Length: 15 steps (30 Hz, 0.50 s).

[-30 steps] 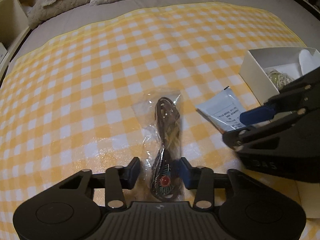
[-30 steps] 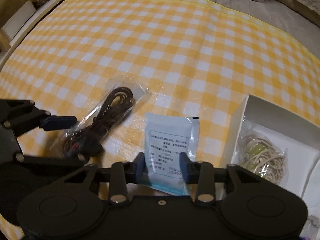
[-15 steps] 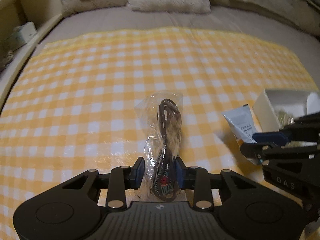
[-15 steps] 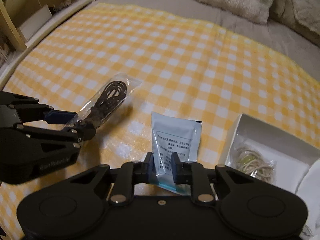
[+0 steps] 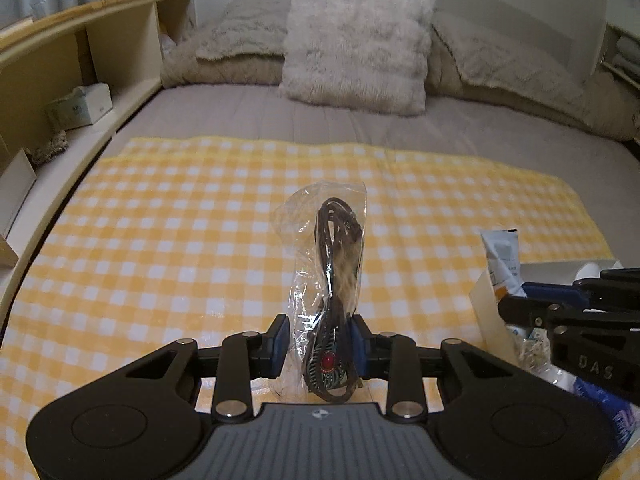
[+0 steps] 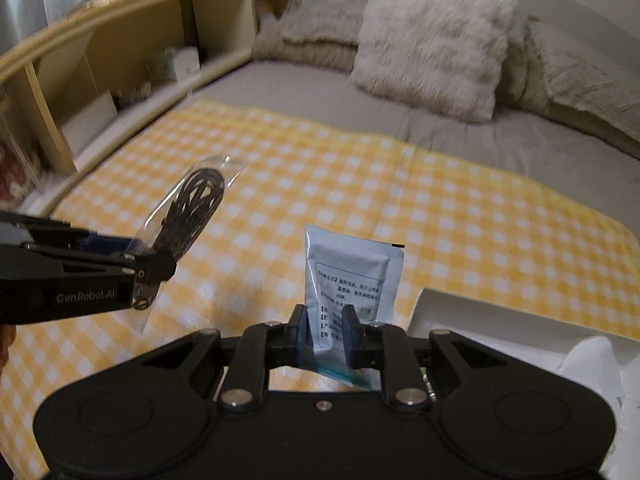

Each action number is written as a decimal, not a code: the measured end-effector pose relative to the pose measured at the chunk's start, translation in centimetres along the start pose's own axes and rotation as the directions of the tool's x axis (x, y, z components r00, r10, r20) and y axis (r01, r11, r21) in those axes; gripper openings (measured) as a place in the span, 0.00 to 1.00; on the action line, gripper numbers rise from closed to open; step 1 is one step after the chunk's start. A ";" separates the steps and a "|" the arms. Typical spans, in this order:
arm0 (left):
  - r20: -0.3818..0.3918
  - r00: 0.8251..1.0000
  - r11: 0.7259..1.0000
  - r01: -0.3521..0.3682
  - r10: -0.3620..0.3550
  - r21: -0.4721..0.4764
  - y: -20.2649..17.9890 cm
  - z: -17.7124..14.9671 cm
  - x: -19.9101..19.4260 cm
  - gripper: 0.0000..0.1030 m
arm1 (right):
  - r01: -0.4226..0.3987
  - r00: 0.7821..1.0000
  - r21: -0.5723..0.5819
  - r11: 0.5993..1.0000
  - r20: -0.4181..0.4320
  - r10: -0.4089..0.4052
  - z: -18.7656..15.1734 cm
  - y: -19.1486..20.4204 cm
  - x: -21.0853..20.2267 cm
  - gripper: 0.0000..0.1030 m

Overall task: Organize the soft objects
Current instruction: 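Lift the cable bag and sachet and carry both over the tray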

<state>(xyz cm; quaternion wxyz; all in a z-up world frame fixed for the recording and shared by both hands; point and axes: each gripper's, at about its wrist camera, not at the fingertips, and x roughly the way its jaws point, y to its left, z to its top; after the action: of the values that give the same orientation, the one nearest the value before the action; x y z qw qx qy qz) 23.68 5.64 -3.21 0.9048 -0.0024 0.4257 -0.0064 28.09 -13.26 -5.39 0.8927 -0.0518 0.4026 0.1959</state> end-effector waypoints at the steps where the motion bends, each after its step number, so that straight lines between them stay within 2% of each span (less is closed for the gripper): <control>1: 0.008 1.000 1.000 0.002 -0.002 -0.003 -0.2 0.0 -0.1 0.33 | 0.001 1.000 0.006 1.000 0.017 -0.001 0.0 -0.1 -0.6 0.18; 10: 0.112 0.993 0.999 0.035 -0.031 -0.030 -2.0 0.8 -2.4 0.33 | 0.001 0.986 0.056 0.998 0.164 -0.010 0.1 -1.4 -4.6 0.18; 15: 0.155 0.987 0.999 0.032 -0.029 -0.014 -3.1 1.0 -3.8 0.33 | 0.012 0.978 0.071 0.997 0.206 -0.027 -0.3 -2.1 -6.5 0.18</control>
<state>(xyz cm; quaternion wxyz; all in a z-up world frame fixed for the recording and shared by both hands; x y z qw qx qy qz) 21.97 2.63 0.38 0.9349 -0.0168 0.3541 -0.0165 24.83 -17.26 -0.96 0.9328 -0.0042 0.3136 0.1775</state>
